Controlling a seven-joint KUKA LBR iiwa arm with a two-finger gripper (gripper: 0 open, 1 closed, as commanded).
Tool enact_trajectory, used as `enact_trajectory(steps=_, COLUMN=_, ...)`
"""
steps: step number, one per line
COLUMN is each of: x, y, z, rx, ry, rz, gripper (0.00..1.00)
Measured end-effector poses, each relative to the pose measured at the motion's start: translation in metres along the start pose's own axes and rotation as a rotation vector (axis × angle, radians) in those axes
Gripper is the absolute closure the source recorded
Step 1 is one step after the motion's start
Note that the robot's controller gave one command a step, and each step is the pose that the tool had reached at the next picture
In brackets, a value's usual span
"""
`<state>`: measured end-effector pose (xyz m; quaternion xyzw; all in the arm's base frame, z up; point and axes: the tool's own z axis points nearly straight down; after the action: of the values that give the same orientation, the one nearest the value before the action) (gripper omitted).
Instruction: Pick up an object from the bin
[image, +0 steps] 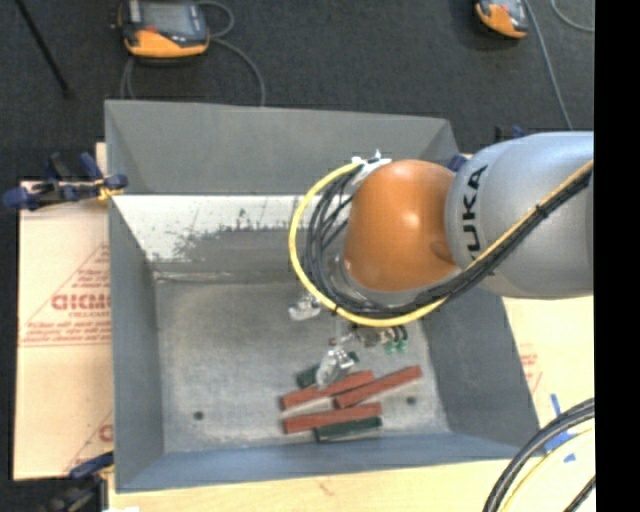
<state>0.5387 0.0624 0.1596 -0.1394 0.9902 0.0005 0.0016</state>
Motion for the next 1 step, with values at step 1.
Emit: enact_trajectory(steps=1, x=0.0205, y=-0.0043, z=0.0802, rx=0.001, ry=-0.003, rz=-0.081, gripper=1.0)
